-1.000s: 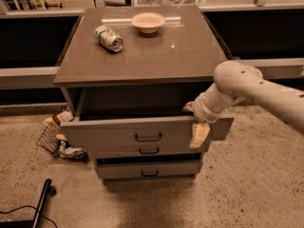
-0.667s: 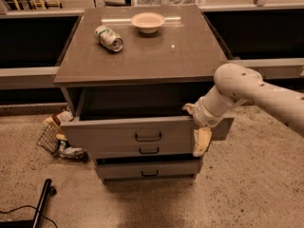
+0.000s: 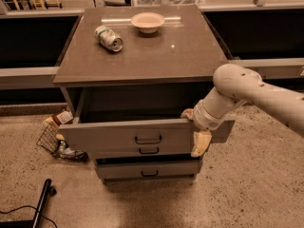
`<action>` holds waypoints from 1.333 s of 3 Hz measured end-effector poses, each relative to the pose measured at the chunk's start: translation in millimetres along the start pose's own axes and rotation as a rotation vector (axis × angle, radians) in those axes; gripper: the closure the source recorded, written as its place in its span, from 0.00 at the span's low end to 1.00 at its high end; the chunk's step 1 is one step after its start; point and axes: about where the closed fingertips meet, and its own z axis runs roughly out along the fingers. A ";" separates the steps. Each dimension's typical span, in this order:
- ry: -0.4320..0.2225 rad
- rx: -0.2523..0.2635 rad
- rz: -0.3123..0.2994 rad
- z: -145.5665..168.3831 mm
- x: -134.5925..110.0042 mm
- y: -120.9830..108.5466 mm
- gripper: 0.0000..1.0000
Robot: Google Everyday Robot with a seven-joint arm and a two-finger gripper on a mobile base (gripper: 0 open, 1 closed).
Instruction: Open top drawer
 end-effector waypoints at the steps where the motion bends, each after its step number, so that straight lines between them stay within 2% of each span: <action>1: 0.014 -0.002 -0.016 -8.8 -7.9 20.5 0.41; 2: 0.014 -0.002 -0.016 -8.5 -7.8 20.1 0.66; 3: 0.010 0.014 -0.046 -14.6 -21.2 42.2 0.89; 4: 0.010 0.014 -0.046 -12.6 -20.3 42.3 1.00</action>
Offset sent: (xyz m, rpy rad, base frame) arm -0.0993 0.0087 0.0547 -0.0080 -0.1165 0.0426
